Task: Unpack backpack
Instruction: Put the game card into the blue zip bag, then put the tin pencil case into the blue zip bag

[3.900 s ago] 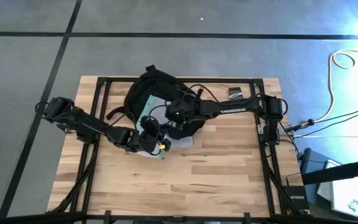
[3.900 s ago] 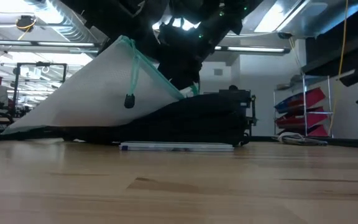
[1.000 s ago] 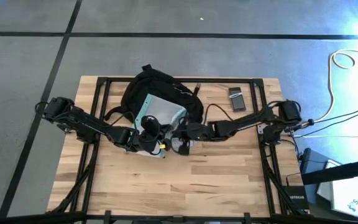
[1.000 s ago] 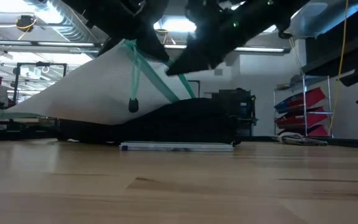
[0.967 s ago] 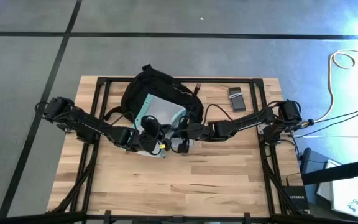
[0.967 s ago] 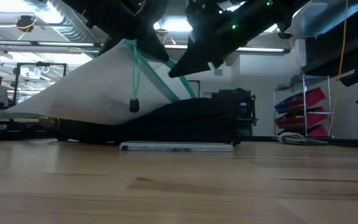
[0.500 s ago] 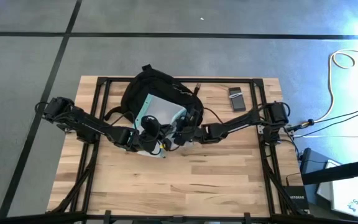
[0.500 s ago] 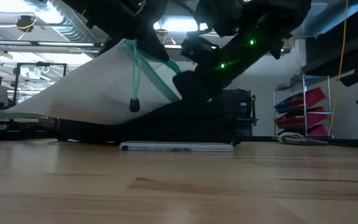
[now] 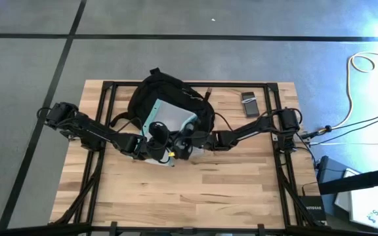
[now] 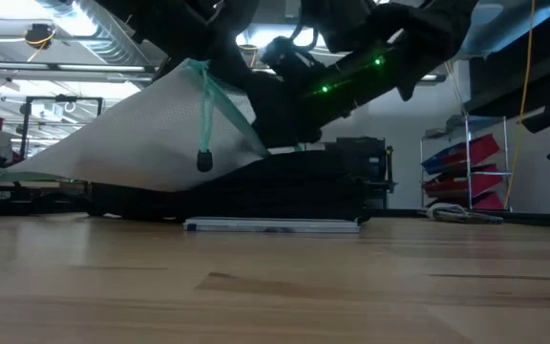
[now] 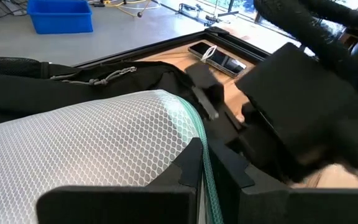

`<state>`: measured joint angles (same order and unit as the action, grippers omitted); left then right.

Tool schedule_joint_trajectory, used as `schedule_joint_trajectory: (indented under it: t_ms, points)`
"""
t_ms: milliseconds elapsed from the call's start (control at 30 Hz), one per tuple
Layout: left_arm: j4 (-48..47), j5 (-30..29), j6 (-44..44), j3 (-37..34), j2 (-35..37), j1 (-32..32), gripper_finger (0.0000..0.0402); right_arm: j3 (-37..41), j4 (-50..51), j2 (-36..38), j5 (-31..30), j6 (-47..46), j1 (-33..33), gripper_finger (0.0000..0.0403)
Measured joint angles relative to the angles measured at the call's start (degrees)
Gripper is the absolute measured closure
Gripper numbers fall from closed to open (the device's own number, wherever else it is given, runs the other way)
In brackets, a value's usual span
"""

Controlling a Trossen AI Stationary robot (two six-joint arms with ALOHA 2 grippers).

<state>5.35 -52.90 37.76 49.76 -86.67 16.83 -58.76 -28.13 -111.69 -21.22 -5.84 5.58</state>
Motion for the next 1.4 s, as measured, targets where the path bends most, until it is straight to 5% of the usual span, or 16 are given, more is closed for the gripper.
schedule_joint_trajectory:
  t_ms: [200, 600, 733, 867, 1033, 1167, 1400]
  points:
    - [0.03, -0.01, -0.02, 0.0, 0.0, 0.01, 0.0396, 0.01, -3.54, -0.99, 7.65, 1.22, 0.35, 0.0403]
    - [-0.47, -0.01, -0.24, 0.07, 0.0, 0.01, 0.0396, 0.06, 29.49, 15.74, -4.41, 8.96, 8.87, 0.0403]
    - [-0.46, -0.01, -0.24, 0.07, 0.0, -0.01, 0.0396, 2.6, 32.6, 17.0, 12.13, 8.47, 11.42, 0.0403]
    - [-0.41, -0.02, -0.24, 0.07, 0.0, 0.01, 0.0396, 6.7, 30.81, 16.93, 15.15, 2.34, 11.52, 0.0393]
    - [-0.2, -0.01, -0.22, 0.07, 0.0, -0.06, 0.0396, 11.14, 24.9, 16.87, 12.84, 1.08, 9.86, 0.0325]
    - [-0.2, -0.03, -0.24, 0.07, 0.0, -0.08, 0.0396, 13.21, 17.22, 15.57, 13.32, 1.25, 7.03, 0.0234]
    - [-0.27, -0.16, -0.24, 0.05, 0.0, -0.1, 0.0396, 13.4, 17.65, 9.87, 13.33, 1.34, 3.56, 0.0089]
